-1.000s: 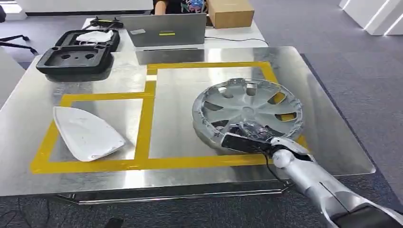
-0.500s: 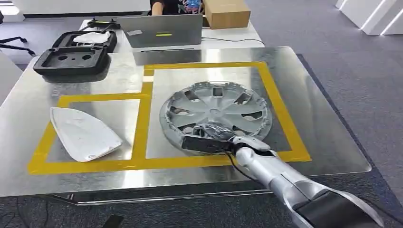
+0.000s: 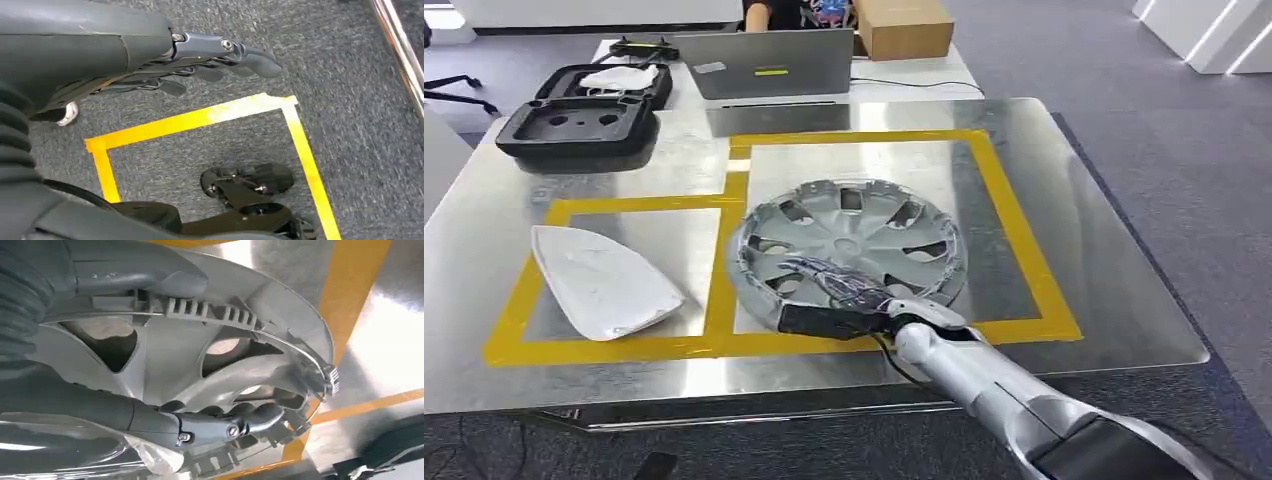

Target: Take the parts from the cabinet and place them on the table.

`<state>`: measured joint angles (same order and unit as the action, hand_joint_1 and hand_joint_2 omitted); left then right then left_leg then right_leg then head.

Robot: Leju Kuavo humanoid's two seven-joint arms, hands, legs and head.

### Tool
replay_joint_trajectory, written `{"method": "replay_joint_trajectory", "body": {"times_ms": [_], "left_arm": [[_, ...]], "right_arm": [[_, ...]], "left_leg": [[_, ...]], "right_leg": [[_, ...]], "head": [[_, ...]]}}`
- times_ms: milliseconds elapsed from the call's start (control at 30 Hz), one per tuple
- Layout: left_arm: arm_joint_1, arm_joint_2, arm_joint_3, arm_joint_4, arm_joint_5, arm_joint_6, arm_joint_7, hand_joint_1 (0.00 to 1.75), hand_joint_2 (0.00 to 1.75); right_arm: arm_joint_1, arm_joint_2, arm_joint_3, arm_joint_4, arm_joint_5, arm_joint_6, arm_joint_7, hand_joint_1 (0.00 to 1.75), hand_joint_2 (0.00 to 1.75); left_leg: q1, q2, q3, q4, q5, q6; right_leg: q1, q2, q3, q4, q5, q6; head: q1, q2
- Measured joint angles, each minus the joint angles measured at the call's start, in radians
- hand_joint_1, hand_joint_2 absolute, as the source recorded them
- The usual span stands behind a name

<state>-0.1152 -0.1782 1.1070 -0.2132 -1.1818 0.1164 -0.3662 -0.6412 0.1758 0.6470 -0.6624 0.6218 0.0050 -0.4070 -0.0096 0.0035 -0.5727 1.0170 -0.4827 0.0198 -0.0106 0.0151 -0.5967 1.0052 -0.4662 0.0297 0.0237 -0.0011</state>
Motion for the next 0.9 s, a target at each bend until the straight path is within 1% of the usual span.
{"method": "replay_joint_trajectory", "body": {"times_ms": [100, 167, 267, 400, 700, 800, 900], "left_arm": [[0.005, 0.000, 0.003, 0.000, 0.008, 0.005, -0.004, 0.00, 0.00], [0.007, 0.000, 0.005, 0.000, 0.009, 0.006, -0.005, 0.00, 0.00], [0.008, 0.000, 0.005, 0.000, 0.009, 0.007, -0.007, 0.00, 0.00], [0.009, 0.000, 0.006, 0.000, 0.010, 0.007, -0.008, 0.00, 0.00], [0.009, 0.000, 0.009, 0.000, 0.027, 0.009, -0.016, 0.00, 0.00], [0.013, 0.000, 0.016, 0.000, 0.039, 0.012, -0.018, 0.00, 0.00], [0.020, 0.001, 0.032, 0.000, 0.051, 0.018, -0.020, 0.00, 0.00]], "right_arm": [[0.022, -0.037, 0.018, -0.079, -0.003, 0.011, 0.041, 0.00, 1.75], [0.032, -0.061, 0.025, -0.115, -0.008, 0.016, 0.052, 0.00, 1.75], [0.039, -0.081, 0.033, -0.151, -0.010, 0.016, 0.056, 0.00, 1.75], [0.042, -0.097, 0.043, -0.180, -0.013, 0.016, 0.057, 0.00, 1.75], [0.031, -0.138, 0.057, -0.191, -0.006, 0.013, 0.080, 0.00, 1.75], [0.034, -0.171, 0.064, -0.228, -0.013, 0.016, 0.083, 0.00, 1.75], [0.051, -0.220, 0.066, -0.306, -0.041, 0.032, 0.095, 0.00, 1.75]], "left_leg": [[0.000, 0.000, 0.000, 0.000, 0.000, 0.000], [0.000, 0.000, -0.001, 0.000, 0.000, 0.000], [0.000, 0.000, -0.001, 0.000, 0.000, 0.000], [0.000, 0.000, -0.001, 0.000, 0.000, 0.000], [0.000, 0.000, 0.000, 0.000, 0.000, 0.000], [-0.001, 0.000, -0.001, 0.000, 0.000, 0.000], [-0.001, 0.000, -0.001, 0.001, 0.000, 0.000]], "right_leg": [[0.000, 0.000, 0.000, 0.000, 0.000, 0.000], [-0.001, 0.000, 0.000, 0.000, 0.000, 0.000], [-0.001, 0.000, -0.001, 0.000, 0.000, 0.000], [0.000, 0.000, -0.001, 0.000, 0.000, 0.000], [0.000, 0.000, 0.000, 0.000, 0.000, 0.000], [-0.001, 0.000, 0.000, 0.000, 0.000, 0.000], [-0.001, -0.001, 0.000, 0.000, 0.000, 0.000]], "head": [[0.000, 0.000], [0.000, 0.000], [0.000, 0.000], [0.000, 0.000], [0.000, 0.000], [0.000, 0.000], [0.000, 0.000]]}}
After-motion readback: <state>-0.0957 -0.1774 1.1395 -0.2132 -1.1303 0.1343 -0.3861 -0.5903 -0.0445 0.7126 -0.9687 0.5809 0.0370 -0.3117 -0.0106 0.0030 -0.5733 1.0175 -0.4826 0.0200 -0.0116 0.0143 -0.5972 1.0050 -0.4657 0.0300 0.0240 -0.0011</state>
